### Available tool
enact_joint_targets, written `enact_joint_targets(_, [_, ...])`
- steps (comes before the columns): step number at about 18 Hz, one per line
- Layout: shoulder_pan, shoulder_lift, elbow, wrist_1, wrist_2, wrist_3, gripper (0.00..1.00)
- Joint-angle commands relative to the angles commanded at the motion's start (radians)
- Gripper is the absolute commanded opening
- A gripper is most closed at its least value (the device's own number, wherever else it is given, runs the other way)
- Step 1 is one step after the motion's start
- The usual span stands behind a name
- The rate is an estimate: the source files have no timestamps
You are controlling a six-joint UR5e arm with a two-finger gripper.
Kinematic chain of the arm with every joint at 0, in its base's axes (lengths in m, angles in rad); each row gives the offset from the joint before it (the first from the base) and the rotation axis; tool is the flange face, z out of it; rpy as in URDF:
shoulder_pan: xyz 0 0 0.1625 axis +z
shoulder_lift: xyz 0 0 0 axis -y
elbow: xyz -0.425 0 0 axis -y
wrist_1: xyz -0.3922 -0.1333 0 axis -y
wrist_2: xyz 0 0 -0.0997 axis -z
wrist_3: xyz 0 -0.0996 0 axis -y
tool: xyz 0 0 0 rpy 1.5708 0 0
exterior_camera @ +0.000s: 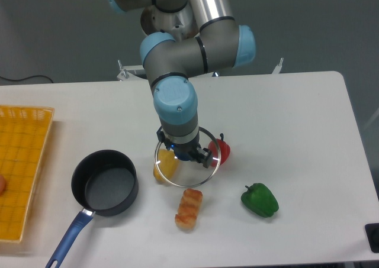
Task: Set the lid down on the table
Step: 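Lift the clear glass lid held in the gripper off the red pepper, then carry the glass lid sideways away from the peppers to open table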
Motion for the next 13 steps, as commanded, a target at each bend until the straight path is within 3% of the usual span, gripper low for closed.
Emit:
enact_joint_targets(8, [0.034,-0.002,-0.002,0.002,-0.002,0.044,0.40])
enact_joint_targets(13, [0.093,0.000,-0.003,0.002,-0.002,0.147,0.40])
